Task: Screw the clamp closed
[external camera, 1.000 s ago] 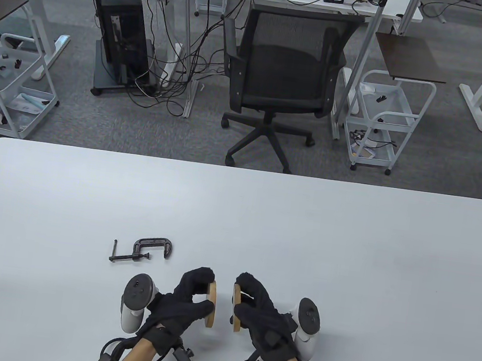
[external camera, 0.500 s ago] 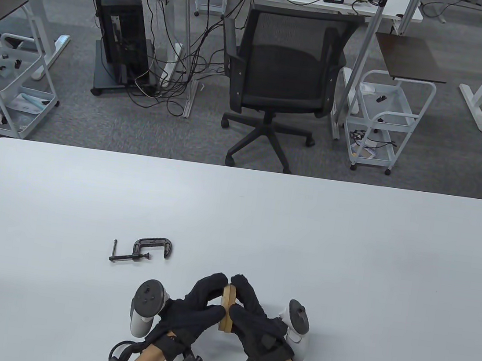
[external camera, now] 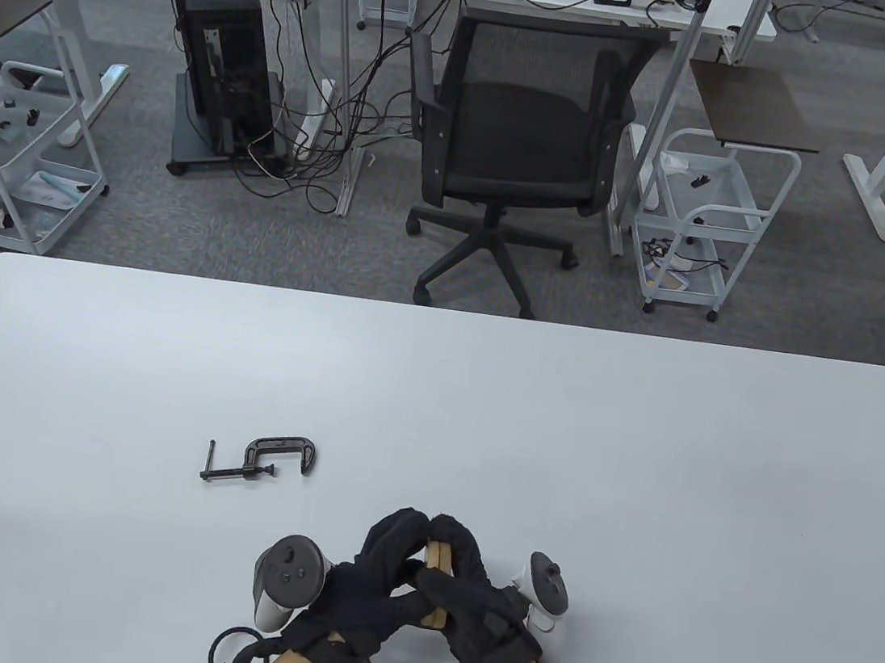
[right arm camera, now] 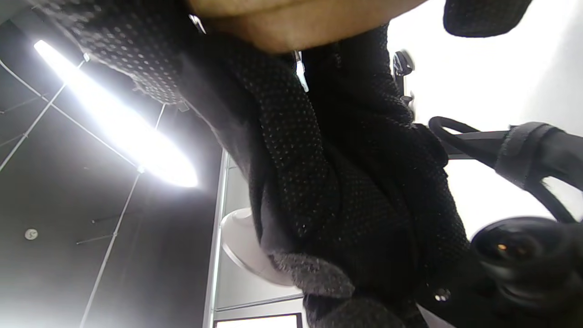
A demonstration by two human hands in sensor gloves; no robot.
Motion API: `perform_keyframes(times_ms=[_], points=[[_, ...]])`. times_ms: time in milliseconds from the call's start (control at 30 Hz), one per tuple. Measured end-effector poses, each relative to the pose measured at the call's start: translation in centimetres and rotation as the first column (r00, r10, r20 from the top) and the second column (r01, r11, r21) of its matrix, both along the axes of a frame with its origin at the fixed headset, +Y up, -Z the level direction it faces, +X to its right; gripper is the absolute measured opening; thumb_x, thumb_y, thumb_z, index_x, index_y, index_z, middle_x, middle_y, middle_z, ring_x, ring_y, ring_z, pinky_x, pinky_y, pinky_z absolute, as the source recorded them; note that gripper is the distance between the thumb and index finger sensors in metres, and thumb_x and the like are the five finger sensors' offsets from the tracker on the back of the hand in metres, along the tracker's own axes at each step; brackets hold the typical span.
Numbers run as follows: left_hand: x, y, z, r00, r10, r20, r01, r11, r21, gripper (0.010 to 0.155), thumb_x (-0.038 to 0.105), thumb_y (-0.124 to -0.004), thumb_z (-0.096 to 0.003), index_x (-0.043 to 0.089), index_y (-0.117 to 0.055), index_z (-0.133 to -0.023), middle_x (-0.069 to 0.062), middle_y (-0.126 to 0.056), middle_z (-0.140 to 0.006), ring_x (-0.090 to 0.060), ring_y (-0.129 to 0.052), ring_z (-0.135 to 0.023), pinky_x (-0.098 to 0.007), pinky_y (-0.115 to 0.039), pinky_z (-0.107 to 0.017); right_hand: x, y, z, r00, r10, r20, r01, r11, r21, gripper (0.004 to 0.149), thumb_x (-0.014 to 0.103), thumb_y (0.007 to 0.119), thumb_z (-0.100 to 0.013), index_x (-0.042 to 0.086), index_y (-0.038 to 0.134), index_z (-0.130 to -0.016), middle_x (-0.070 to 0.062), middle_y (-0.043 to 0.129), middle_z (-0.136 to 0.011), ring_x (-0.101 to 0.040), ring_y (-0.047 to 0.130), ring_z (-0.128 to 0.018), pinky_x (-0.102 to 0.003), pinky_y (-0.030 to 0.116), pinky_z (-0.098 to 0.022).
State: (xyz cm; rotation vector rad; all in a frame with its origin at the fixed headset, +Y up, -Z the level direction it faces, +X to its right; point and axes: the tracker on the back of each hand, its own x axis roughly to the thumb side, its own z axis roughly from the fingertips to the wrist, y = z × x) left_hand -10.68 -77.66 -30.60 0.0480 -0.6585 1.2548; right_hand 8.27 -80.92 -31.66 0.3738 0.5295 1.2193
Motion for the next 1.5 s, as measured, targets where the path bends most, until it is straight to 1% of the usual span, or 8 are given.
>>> perform_keyframes(times_ms=[167,400,667,933,1033,1100,1267,1500], points=[[0.5,0.4,0.4,0.998,-0.055,0.006,0.054,0.996,0.066,0.097,0.036,-0.09,-0.0429,0.017,-0.026,-0.113,-0.025,-0.013,-0.114,-0.05,-0.045,-0.101,-0.059,-0.07,-0.067,0.0,0.0,0.1,1.0,0.018,0.003,-0.018,1.0,-0.007,0.093,0.055,0.088,-0.048,0.041,0.02,-0.11,-0.02,0.007,-0.113,-0.061,0.036,-0.09,-0.067,0.064,-0.054],[0.5,0.4,0.5,0.999,-0.044,0.024,0.042,0.996,0.073,0.098,0.036,-0.091,-0.0425,0.018,-0.025,-0.113,-0.024,-0.01,-0.114,-0.048,-0.041,-0.102,-0.059,-0.068,-0.069,0.2,0.1,-0.2,0.999,0.018,0.029,-0.018,1.0,0.001,0.082,0.053,0.094,-0.045,0.039,0.042,-0.106,-0.016,0.022,-0.113,-0.057,0.045,-0.087,-0.062,0.069,-0.051],[0.5,0.5,0.4,0.993,-0.112,0.041,0.108,0.99,0.09,0.1,0.041,-0.089,-0.0442,0.02,-0.02,-0.113,-0.022,-0.008,-0.114,-0.046,-0.034,-0.104,-0.052,-0.065,-0.073,0.5,0.7,-0.2,0.992,0.05,0.117,-0.059,0.995,0.075,0.076,0.049,0.098,-0.044,0.037,0.053,-0.103,-0.017,0.033,-0.113,-0.058,0.053,-0.085,-0.063,0.073,-0.047],[-1.8,1.9,-0.2,0.964,-0.26,-0.065,0.267,0.948,0.173,0.094,0.05,-0.087,-0.0448,0.021,-0.031,-0.115,-0.022,-0.026,-0.117,-0.049,-0.036,-0.103,-0.067,-0.06,-0.065,2.1,2.0,-0.5,0.976,0.061,0.208,-0.094,0.984,0.149,0.076,0.05,0.097,-0.044,0.036,0.053,-0.104,-0.018,0.034,-0.113,-0.058,0.054,-0.084,-0.063,0.074,-0.046],[-4.2,3.0,-1.7,0.918,-0.364,-0.156,0.387,0.908,0.163,0.091,0.052,-0.085,-0.0454,0.022,-0.035,-0.115,-0.022,-0.035,-0.117,-0.049,-0.04,-0.102,-0.067,-0.061,-0.063,3.2,2.4,-0.4,0.966,0.065,0.252,-0.113,0.977,0.18,0.077,0.05,0.097,-0.044,0.036,0.052,-0.104,-0.018,0.033,-0.113,-0.057,0.054,-0.084,-0.062,0.074,-0.046],[-5.8,3.5,-2.9,0.872,-0.432,-0.23,0.461,0.883,0.09,0.087,0.052,-0.085,-0.046,0.019,-0.041,-0.114,-0.023,-0.041,-0.115,-0.05,-0.043,-0.1,-0.066,-0.062,-0.062,3.8,2.6,-0.3,0.959,0.073,0.274,-0.13,0.972,0.196,0.079,0.051,0.096,-0.044,0.035,0.05,-0.105,-0.018,0.033,-0.113,-0.057,0.054,-0.085,-0.062,0.073,-0.047],[-9.9,4.9,-6.3,0.724,-0.584,-0.367,0.627,0.779,-0.002,0.082,0.051,-0.085,-0.0456,0.017,-0.05,-0.112,-0.022,-0.051,-0.113,-0.048,-0.055,-0.095,-0.06,-0.068,-0.059,4.3,2.8,-0.3,0.952,0.062,0.3,-0.127,0.971,0.204,0.081,0.051,0.096,-0.045,0.034,0.046,-0.107,-0.018,0.031,-0.113,-0.057,0.053,-0.085,-0.061,0.073,-0.047],[-12.3,5.5,-10.0,0.579,-0.728,-0.366,0.747,0.654,-0.121,0.079,0.049,-0.085,-0.0456,0.018,-0.054,-0.111,-0.021,-0.052,-0.114,-0.049,-0.052,-0.098,-0.063,-0.065,-0.06,4.0,2.8,-0.5,0.95,0.069,0.303,-0.139,0.967,0.215,0.082,0.052,0.095,-0.045,0.034,0.044,-0.108,-0.017,0.031,-0.113,-0.057,0.053,-0.085,-0.061,0.073,-0.048]])
